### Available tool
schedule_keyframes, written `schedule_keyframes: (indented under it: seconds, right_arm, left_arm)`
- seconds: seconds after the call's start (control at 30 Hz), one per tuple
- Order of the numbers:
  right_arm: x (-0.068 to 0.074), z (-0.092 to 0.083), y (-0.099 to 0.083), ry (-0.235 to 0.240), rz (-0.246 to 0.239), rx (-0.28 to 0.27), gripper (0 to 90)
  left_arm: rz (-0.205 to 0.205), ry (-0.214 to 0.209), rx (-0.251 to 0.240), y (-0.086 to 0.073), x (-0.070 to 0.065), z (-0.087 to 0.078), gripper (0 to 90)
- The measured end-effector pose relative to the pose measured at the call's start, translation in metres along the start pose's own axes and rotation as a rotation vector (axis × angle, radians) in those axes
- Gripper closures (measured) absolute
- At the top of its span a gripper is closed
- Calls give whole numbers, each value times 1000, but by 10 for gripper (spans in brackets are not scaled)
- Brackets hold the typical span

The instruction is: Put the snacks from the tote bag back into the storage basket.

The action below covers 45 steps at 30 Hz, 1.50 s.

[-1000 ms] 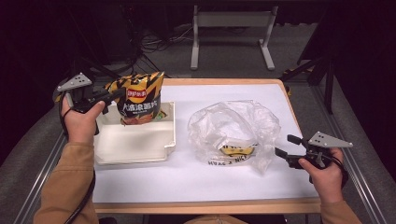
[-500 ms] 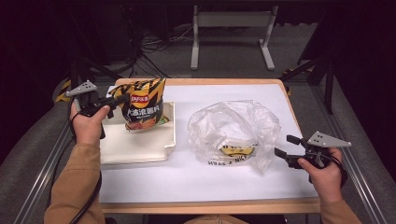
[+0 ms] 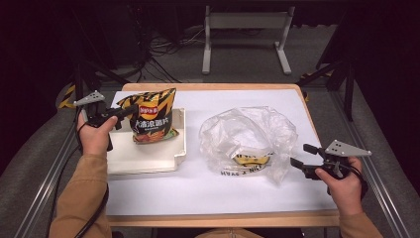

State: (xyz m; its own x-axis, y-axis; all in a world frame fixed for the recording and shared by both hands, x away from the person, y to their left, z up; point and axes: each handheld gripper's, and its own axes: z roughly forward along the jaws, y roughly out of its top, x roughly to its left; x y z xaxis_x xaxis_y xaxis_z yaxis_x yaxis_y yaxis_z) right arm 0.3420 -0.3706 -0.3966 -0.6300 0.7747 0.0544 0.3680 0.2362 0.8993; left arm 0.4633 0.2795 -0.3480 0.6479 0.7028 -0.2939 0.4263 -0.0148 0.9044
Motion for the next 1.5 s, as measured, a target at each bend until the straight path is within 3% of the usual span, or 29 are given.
schedule_keyframes:
  seconds: [0.13,0.37,0.6,0.73,0.8,0.87,0.9,1.1,1.27,1.5]
  right_arm:
    - [0,0,0,2,-2,0,224]
    - [0,1,0,5,0,1,220]
    - [0,1,0,7,-1,3,220]
    - [0,0,0,7,-1,1,219]
    - [0,1,0,6,-1,2,217]
    - [0,1,-1,6,-1,3,216]
    - [0,0,-1,7,-1,2,216]
    - [0,1,0,7,-2,1,216]
    - [0,1,0,9,-1,3,213]
    - [0,6,3,18,-11,2,209]
  left_arm:
    - [-6,-6,-1,-2,2,4,889]
    - [18,2,-11,-1,7,14,840]
    - [114,108,-6,2,11,21,765]
    - [125,125,-8,4,10,23,658]
    - [131,169,-11,5,9,24,581]
    - [127,181,-17,6,9,25,553]
    - [122,203,-26,6,9,24,441]
    - [83,249,-65,9,11,19,212]
    - [56,253,-101,10,9,9,100]
    - [49,233,-128,12,0,-9,62]
